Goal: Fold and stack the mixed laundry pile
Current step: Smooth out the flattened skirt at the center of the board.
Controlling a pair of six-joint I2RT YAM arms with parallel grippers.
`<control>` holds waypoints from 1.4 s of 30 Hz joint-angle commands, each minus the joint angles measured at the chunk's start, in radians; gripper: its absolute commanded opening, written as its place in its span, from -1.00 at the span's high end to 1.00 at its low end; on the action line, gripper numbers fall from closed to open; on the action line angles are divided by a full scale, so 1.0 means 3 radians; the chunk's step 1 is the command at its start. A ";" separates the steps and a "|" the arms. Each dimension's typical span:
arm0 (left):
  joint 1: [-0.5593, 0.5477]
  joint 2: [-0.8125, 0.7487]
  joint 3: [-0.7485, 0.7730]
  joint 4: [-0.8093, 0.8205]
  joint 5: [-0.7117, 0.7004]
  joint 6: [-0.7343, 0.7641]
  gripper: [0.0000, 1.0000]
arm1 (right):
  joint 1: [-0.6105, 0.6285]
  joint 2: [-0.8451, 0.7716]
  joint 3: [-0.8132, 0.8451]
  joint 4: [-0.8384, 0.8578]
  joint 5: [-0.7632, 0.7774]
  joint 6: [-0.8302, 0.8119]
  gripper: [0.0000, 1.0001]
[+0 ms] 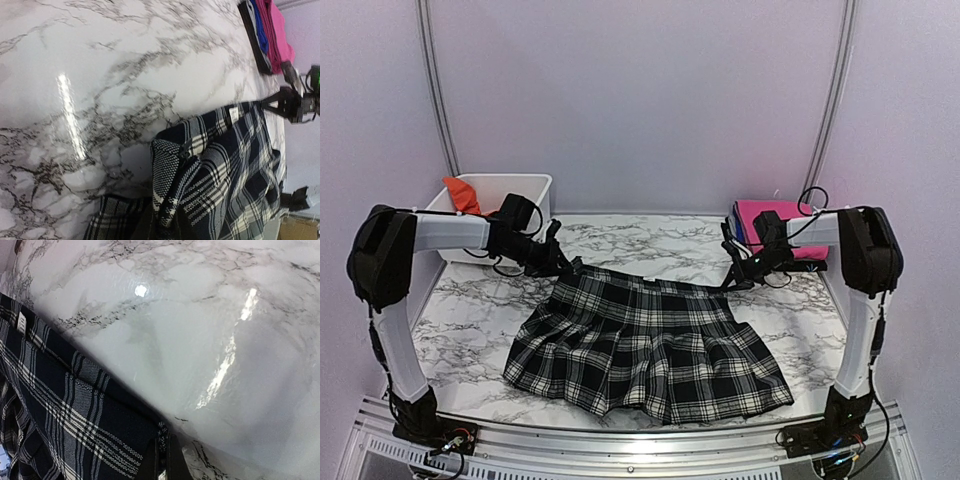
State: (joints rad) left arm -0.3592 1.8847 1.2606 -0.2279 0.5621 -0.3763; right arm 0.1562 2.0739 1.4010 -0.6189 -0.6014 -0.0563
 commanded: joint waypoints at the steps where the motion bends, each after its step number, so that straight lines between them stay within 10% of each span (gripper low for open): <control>1: 0.0083 0.0294 0.0291 0.0125 -0.0278 -0.0208 0.61 | 0.0037 0.0046 0.0116 -0.0026 0.0242 -0.0030 1.00; 3: 0.0085 0.0344 0.0384 0.0141 -0.0213 -0.0194 0.34 | 0.0037 0.0054 0.0129 -0.0044 0.0251 -0.0036 1.00; 7: 0.0067 0.0147 0.0292 0.0151 -0.0049 0.0145 -0.93 | 0.0037 0.0052 0.0142 -0.0068 0.0267 -0.0057 1.00; 9: 0.0066 0.0025 0.0184 0.0099 -0.0058 0.0312 -0.98 | 0.0036 0.0051 0.0150 -0.0076 0.0270 -0.0063 1.00; 21: -0.0288 0.0542 0.0594 -0.0567 -0.0469 0.0889 -0.98 | 0.0025 0.0105 0.0230 -0.0117 0.0170 -0.0058 1.00; 26: -0.0332 0.0826 0.0734 -0.0583 -0.0364 0.0833 -0.98 | -0.0100 0.0003 0.0131 -0.0014 -0.0222 0.0058 0.20; 32: -0.0289 0.0966 0.0868 -0.0575 -0.0423 0.0702 -0.41 | -0.0236 -0.0221 -0.0206 -0.0032 -0.0383 0.0119 -0.27; 36: -0.0270 0.1010 0.0861 -0.0571 -0.0377 0.0664 0.19 | -0.0236 -0.0235 -0.0482 0.0079 -0.0407 0.0081 -0.30; 42: -0.0265 0.1070 0.0840 -0.0527 -0.0311 0.0550 0.58 | -0.0026 -0.0008 -0.0478 0.0053 -0.0432 -0.0076 -0.28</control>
State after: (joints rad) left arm -0.4366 2.1689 1.5101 -0.3527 0.4488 -0.1883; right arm 0.0963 2.0037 1.2758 -0.5869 -0.7475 -0.0463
